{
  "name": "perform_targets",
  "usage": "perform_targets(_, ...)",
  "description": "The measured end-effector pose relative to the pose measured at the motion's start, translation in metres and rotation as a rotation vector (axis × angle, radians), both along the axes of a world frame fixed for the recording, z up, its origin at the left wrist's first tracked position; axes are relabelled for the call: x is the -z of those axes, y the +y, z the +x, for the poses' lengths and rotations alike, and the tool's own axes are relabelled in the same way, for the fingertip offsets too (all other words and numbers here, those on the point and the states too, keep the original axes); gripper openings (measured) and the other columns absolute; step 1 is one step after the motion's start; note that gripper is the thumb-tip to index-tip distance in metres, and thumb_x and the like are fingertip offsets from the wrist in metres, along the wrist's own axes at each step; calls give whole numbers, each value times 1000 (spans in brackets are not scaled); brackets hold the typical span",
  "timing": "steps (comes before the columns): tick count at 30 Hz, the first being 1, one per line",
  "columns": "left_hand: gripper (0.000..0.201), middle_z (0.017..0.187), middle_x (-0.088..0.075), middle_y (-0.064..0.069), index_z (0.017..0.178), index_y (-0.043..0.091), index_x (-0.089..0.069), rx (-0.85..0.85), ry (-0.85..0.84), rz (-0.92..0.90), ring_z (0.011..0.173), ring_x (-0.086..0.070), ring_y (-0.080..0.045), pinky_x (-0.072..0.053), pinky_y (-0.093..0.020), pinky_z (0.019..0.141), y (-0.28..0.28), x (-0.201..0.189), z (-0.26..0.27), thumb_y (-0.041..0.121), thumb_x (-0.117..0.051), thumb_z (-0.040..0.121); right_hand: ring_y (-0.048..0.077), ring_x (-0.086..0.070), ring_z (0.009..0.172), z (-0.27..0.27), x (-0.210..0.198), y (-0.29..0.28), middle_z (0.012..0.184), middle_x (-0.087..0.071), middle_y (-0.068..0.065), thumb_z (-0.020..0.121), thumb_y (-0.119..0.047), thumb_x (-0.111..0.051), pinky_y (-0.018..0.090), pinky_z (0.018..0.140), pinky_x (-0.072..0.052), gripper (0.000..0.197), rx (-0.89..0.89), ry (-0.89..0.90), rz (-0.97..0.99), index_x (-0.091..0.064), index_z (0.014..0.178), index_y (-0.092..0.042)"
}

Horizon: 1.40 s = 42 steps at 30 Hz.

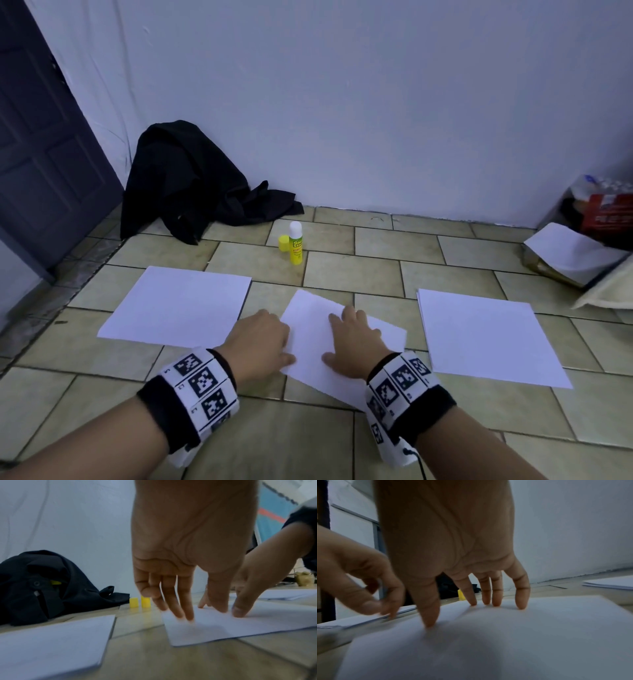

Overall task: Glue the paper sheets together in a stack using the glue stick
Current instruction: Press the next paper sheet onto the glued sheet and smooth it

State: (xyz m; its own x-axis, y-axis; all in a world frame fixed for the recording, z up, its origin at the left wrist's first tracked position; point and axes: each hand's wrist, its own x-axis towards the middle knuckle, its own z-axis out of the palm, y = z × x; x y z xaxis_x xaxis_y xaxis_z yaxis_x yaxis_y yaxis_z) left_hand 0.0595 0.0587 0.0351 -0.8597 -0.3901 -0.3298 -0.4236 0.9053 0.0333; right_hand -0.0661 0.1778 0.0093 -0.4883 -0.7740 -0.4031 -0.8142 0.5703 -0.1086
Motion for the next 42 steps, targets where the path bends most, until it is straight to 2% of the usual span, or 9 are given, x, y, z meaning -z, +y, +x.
perform_targets(3,84,156,-15,-3,149,17,-24,40,13,70,143,-14,-22,-33,-38,109,-7,13,-6,55,-62,84,28,-17,137,3,1,-3,150,-15,7,91,-42,-53,49,104,-32,73,-112,-22,-5,-18,150,-17)
perform_targets(6,105,160,18,0,153,13,6,62,-146,104,147,17,-20,-9,-51,118,-18,25,-10,64,-55,84,24,-14,140,-7,1,3,152,-14,1,89,-49,-54,50,109,-25,78,-153,-23,-37,-13,152,-26)
perform_targets(11,113,158,24,5,151,17,17,101,-198,127,146,21,-17,4,-54,117,-31,34,-4,74,-50,79,15,4,147,-38,2,37,160,11,-8,82,-61,-59,58,115,-1,100,-151,-65,75,5,153,-30)
perform_targets(15,146,155,29,8,148,19,25,137,-293,150,143,26,-15,6,-55,116,-40,36,-4,94,-38,39,9,15,146,-63,-1,60,157,24,-11,79,-58,-65,58,113,8,115,-115,-102,172,17,151,-25)
perform_targets(20,130,156,29,2,148,12,24,161,-258,131,143,28,-17,9,-52,116,-39,33,-12,69,-64,72,11,16,146,-71,-2,62,158,22,-9,74,-59,-70,57,113,10,124,-60,-100,182,20,150,-19)
perform_targets(26,137,155,31,3,147,14,26,140,-241,194,142,30,-14,8,-46,119,-45,31,-12,65,-72,67,14,9,148,-73,1,68,161,7,-3,60,-60,-79,53,117,7,139,81,-139,46,18,151,-17)
perform_targets(35,148,150,40,-3,141,10,35,103,-288,155,137,37,-22,15,-40,115,-47,38,-11,65,-77,62,19,-31,139,-70,-5,64,152,-31,1,55,-54,-85,40,118,6,140,71,-122,-61,8,152,-15)
perform_targets(39,148,150,41,-3,141,10,36,93,-307,130,138,37,-22,16,-40,114,-45,39,-11,67,-76,62,21,-38,133,-68,-8,67,146,-42,-8,56,-42,-89,34,114,-24,134,166,-300,-208,3,153,-22)
perform_targets(42,148,150,41,-4,142,10,35,92,-320,86,138,36,-24,14,-40,116,-43,39,-13,68,-75,62,19,-54,121,-66,-8,73,145,-36,-10,59,-20,-91,32,100,-46,111,384,-611,-575,-22,145,-35)
